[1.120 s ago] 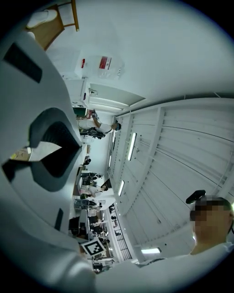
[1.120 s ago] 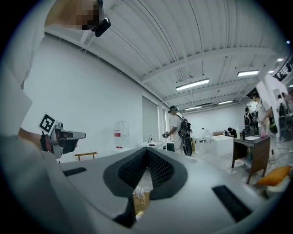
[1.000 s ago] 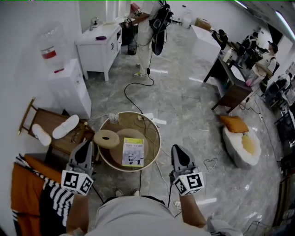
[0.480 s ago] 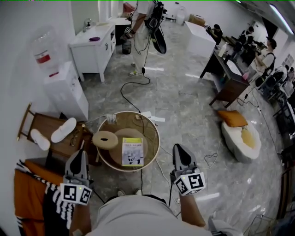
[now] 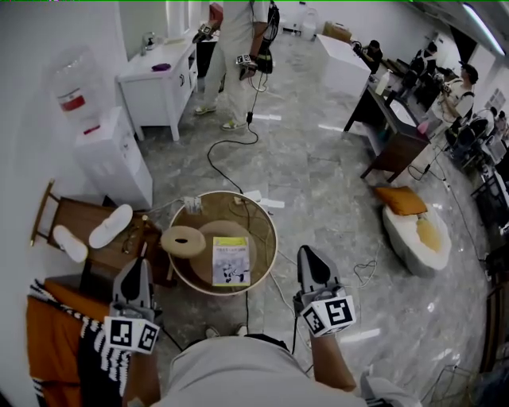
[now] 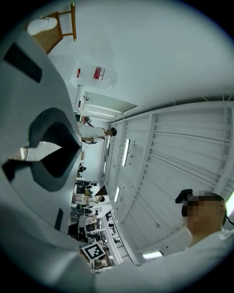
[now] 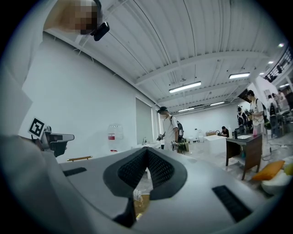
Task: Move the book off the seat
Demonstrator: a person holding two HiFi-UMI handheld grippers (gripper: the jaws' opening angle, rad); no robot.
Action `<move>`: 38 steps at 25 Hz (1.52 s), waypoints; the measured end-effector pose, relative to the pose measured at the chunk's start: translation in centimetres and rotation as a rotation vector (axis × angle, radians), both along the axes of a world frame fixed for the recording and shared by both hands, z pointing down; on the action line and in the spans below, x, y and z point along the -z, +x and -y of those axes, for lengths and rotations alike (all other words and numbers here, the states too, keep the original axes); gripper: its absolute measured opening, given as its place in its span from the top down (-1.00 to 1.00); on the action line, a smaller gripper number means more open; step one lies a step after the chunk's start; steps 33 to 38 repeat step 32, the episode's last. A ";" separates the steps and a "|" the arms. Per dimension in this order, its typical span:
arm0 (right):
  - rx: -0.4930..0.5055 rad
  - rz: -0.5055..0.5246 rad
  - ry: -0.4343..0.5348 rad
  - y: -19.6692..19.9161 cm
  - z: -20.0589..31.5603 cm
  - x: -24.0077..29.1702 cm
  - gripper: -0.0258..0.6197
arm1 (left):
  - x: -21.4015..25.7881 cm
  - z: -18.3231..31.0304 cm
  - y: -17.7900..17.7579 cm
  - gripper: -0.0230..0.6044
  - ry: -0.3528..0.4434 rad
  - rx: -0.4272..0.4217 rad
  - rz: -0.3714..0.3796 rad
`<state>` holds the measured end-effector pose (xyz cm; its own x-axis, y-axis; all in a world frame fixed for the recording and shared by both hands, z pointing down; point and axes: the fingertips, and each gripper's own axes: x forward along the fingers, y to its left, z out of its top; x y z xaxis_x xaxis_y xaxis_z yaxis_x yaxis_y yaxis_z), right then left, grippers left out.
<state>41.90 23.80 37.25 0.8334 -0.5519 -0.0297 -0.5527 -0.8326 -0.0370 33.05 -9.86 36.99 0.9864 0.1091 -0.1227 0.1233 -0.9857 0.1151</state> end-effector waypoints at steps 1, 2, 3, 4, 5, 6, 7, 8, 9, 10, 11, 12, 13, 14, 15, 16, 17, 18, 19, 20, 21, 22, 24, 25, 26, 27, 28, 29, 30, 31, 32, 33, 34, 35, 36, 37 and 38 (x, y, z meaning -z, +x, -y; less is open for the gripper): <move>0.000 0.001 0.000 -0.1 0.1 0.0 0.85 | -0.1 0.0 -0.1 0.87 -0.006 -0.003 0.002; 0.001 0.004 0.000 -0.2 0.1 0.0 0.85 | -0.1 -0.1 -0.1 0.87 -0.010 -0.005 0.006; 0.001 0.006 -0.002 -0.2 0.2 0.1 0.85 | -0.2 -0.2 -0.2 0.87 -0.013 -0.009 0.012; -0.003 0.008 -0.005 -0.2 0.2 0.0 0.85 | -0.3 -0.3 -0.2 0.87 -0.014 -0.014 0.017; -0.011 0.009 -0.012 -0.2 0.2 0.0 0.85 | -0.4 -0.5 -0.2 0.87 -0.014 -0.020 0.022; -0.023 0.008 -0.022 -0.1 0.2 -0.1 0.85 | -0.5 -0.7 -0.2 0.87 -0.015 -0.027 0.026; -0.036 0.006 -0.033 0.0 0.3 -0.1 0.85 | -0.6 -0.8 -0.1 0.87 -0.015 -0.031 0.029; -0.046 0.002 -0.040 0.1 0.4 -0.1 0.85 | -0.7 -0.8 -0.1 0.87 -0.016 -0.035 0.030; -0.051 0.000 -0.042 0.2 0.5 -0.1 0.85 | -0.8 -0.8 -0.1 0.87 -0.016 -0.037 0.031; -0.051 0.000 -0.042 0.2 0.6 -0.1 0.85 | -0.9 -0.7 -0.1 0.87 -0.017 -0.038 0.033; -0.049 0.001 -0.040 0.2 0.8 -0.1 0.85 | -1.0 -0.6 -0.1 0.87 -0.018 -0.038 0.035; -0.047 0.001 -0.039 0.2 0.9 -0.2 0.85 | -1.0 -0.5 -0.1 0.87 -0.018 -0.037 0.037; -0.046 0.001 -0.038 0.1 1.0 -0.1 0.85 | -1.0 -0.4 -0.2 0.87 -0.018 -0.036 0.037; -0.045 0.001 -0.037 0.1 1.1 -0.1 0.85 | -0.8 -0.4 -0.3 0.87 -0.017 -0.035 0.036; -0.044 -0.001 -0.036 0.1 1.2 0.0 0.85 | -0.7 -0.3 -0.3 0.87 -0.015 -0.034 0.033; -0.042 -0.004 -0.034 0.1 1.3 0.1 0.85 | -0.5 -0.2 -0.3 0.87 -0.014 -0.033 0.030; -0.039 -0.007 -0.032 0.2 1.5 0.3 0.85 | -0.4 0.0 -0.3 0.87 -0.014 -0.031 0.027; -0.037 -0.010 -0.031 0.3 1.8 0.4 0.85 | -0.4 0.1 -0.3 0.87 -0.015 -0.030 0.026; -0.036 -0.012 -0.030 0.3 2.0 0.4 0.85 | -0.4 0.3 -0.3 0.87 -0.017 -0.027 0.026; -0.037 -0.011 -0.030 0.4 2.1 0.4 0.85 | -0.4 0.5 -0.3 0.87 -0.020 -0.025 0.028; -0.038 -0.010 -0.030 0.4 2.3 0.4 0.85 | -0.5 0.6 -0.3 0.87 -0.022 -0.023 0.031; -0.041 -0.010 -0.031 0.4 2.3 0.4 0.85 | -0.6 0.7 -0.3 0.87 -0.024 -0.022 0.033; -0.046 -0.008 -0.033 0.4 2.5 0.2 0.85 | -0.7 1.0 -0.4 0.87 -0.023 -0.021 0.037; -0.048 -0.008 -0.034 0.3 2.6 0.1 0.85 | -0.8 1.2 -0.4 0.87 -0.022 -0.020 0.039; -0.049 -0.007 -0.036 0.3 2.8 0.0 0.85 | -1.0 1.4 -0.4 0.87 -0.023 -0.019 0.042; -0.050 -0.007 -0.038 0.4 3.0 -0.1 0.85 | -1.1 1.6 -0.4 0.87 -0.024 -0.018 0.045; -0.050 -0.006 -0.040 0.4 3.2 -0.1 0.85 | -1.3 1.9 -0.4 0.87 -0.026 -0.017 0.047; -0.050 -0.006 -0.042 0.5 3.5 -0.1 0.85 | -1.3 2.1 -0.3 0.87 -0.027 -0.017 0.048; -0.049 -0.006 -0.043 0.6 3.7 -0.2 0.85 | -1.4 2.2 -0.2 0.87 -0.028 -0.018 0.049; -0.048 -0.007 -0.044 0.6 3.9 -0.2 0.85 | -1.5 2.4 -0.1 0.87 -0.028 -0.019 0.049; -0.047 -0.007 -0.045 0.7 4.2 -0.2 0.85 | -1.5 2.5 0.0 0.87 -0.029 -0.021 0.049; -0.047 -0.007 -0.045 0.7 4.2 -0.2 0.85 | -1.5 2.5 0.0 0.87 -0.029 -0.021 0.049; -0.047 -0.007 -0.045 0.7 4.2 -0.2 0.85 | -1.5 2.5 0.0 0.87 -0.029 -0.021 0.049; -0.047 -0.007 -0.045 0.7 4.2 -0.2 0.85 | -1.5 2.5 0.0 0.87 -0.029 -0.021 0.049; -0.047 -0.007 -0.045 0.7 4.2 -0.2 0.85 | -1.5 2.5 0.0 0.87 -0.029 -0.021 0.049; -0.047 -0.007 -0.045 0.7 4.2 -0.2 0.85 | -1.5 2.5 0.0 0.87 -0.029 -0.021 0.049; -0.047 -0.007 -0.045 0.7 4.2 -0.2 0.85 | -1.5 2.5 0.0 0.87 -0.029 -0.021 0.049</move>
